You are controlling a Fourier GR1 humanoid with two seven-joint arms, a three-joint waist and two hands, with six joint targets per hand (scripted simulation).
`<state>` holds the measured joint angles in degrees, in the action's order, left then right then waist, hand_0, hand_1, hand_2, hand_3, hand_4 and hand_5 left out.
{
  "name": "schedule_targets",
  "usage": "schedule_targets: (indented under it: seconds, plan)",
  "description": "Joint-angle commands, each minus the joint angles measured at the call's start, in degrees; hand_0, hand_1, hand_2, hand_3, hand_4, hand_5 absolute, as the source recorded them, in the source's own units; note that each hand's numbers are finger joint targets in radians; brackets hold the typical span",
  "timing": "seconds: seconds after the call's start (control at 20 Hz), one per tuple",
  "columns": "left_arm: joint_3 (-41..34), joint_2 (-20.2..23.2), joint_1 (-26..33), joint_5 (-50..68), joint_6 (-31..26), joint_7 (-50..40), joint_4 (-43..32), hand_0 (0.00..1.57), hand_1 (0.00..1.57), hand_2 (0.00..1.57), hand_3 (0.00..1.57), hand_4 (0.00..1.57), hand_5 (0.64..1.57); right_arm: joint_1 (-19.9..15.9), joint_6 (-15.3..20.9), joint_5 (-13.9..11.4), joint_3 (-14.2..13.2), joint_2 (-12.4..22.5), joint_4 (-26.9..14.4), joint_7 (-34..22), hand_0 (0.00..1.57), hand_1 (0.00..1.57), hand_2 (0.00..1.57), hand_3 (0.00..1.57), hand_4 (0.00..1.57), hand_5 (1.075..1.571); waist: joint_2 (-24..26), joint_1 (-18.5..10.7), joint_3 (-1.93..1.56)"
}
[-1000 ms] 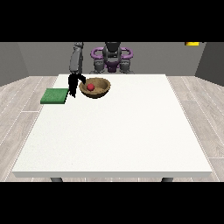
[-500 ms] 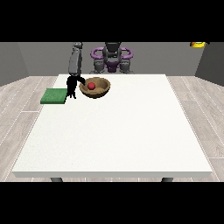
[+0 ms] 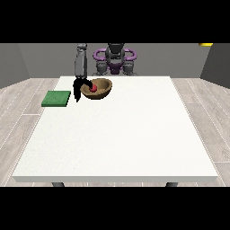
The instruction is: Pick the cup and pour the ball into the bowl, then pick the bowl and place it on the pad
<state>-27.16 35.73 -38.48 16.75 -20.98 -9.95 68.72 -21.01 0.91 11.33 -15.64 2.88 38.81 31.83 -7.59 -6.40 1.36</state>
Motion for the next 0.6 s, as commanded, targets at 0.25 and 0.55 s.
schedule_targets:
  seconds: [0.25, 0.55]
  plan:
    - [-1.5, 2.1, -1.9, 3.0, -2.2, -0.2, 0.7, 0.00, 0.00, 0.00, 0.00, 1.07, 1.523, 5.6, 10.6, -5.4, 0.1, 5.5, -4.7, -6.9, 1.57, 1.57, 1.57, 1.57, 0.90, 1.495, -5.3, -2.5, -1.27]
    - [-1.5, 1.9, 0.0, 2.8, -2.9, 0.4, -0.9, 0.00, 0.00, 0.00, 0.00, 1.17, 1.531, 4.2, 14.8, -7.2, 1.7, 10.3, 1.2, -15.0, 1.57, 1.57, 1.57, 1.24, 1.00, 1.546, -2.0, -2.8, -1.12]
